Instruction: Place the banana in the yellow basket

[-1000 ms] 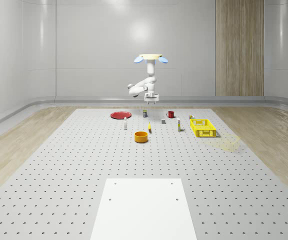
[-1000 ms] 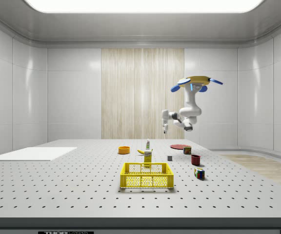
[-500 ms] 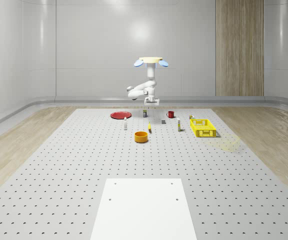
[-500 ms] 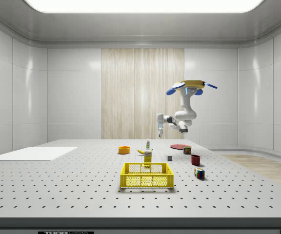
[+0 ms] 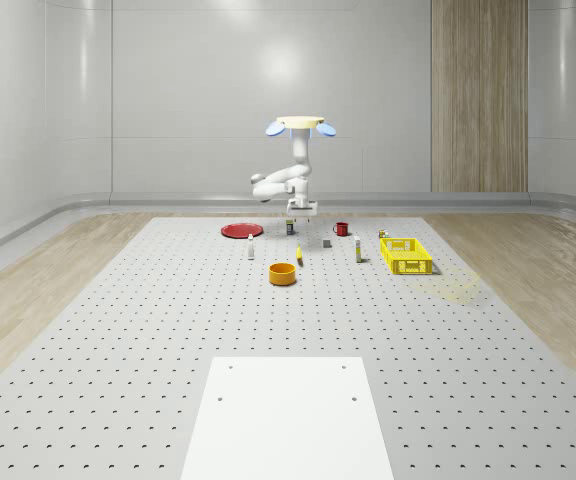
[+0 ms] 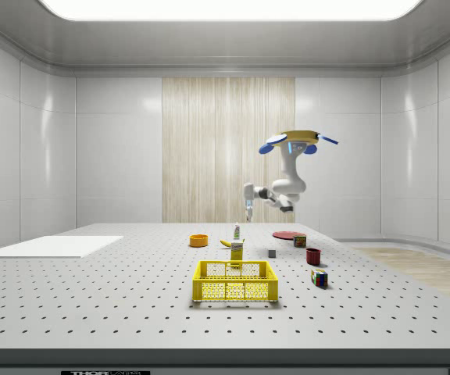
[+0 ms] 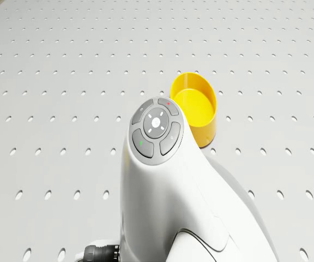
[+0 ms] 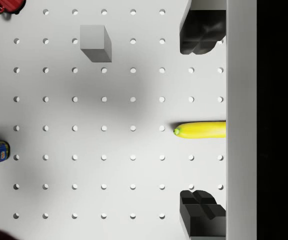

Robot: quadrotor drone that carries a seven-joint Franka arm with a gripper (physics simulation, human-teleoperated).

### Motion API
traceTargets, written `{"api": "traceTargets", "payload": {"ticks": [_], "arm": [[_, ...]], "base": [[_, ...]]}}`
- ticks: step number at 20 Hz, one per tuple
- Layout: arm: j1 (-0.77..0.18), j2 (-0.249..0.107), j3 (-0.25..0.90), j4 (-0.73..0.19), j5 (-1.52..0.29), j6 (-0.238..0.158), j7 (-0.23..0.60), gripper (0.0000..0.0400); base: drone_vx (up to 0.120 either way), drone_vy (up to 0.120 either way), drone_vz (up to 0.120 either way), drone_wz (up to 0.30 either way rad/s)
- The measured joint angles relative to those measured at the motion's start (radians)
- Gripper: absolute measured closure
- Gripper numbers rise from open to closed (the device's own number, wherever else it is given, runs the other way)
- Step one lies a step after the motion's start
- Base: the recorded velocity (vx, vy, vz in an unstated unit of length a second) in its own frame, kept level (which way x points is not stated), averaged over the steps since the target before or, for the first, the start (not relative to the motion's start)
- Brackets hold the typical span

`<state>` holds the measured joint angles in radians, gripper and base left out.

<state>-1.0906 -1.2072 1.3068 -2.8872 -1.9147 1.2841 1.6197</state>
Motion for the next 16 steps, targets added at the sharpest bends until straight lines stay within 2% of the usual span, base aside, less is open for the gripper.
{"api": "traceTargets", "payload": {"ticks": [8, 11, 16], "arm": [[-0.011, -0.036, 0.01, 0.002, 0.018, 0.033, 0.01, 0.0], [-0.015, -0.049, 0.013, 0.003, 0.024, 0.045, 0.014, 0.0], [-0.021, -0.069, 0.018, 0.005, 0.034, 0.064, 0.019, 0.0]], "base": [[0.0, 0.0, -0.12, 0.0], [0.12, 0.0, -0.107, 0.0], [0.12, 0.0, 0.0, 0.0]]}}
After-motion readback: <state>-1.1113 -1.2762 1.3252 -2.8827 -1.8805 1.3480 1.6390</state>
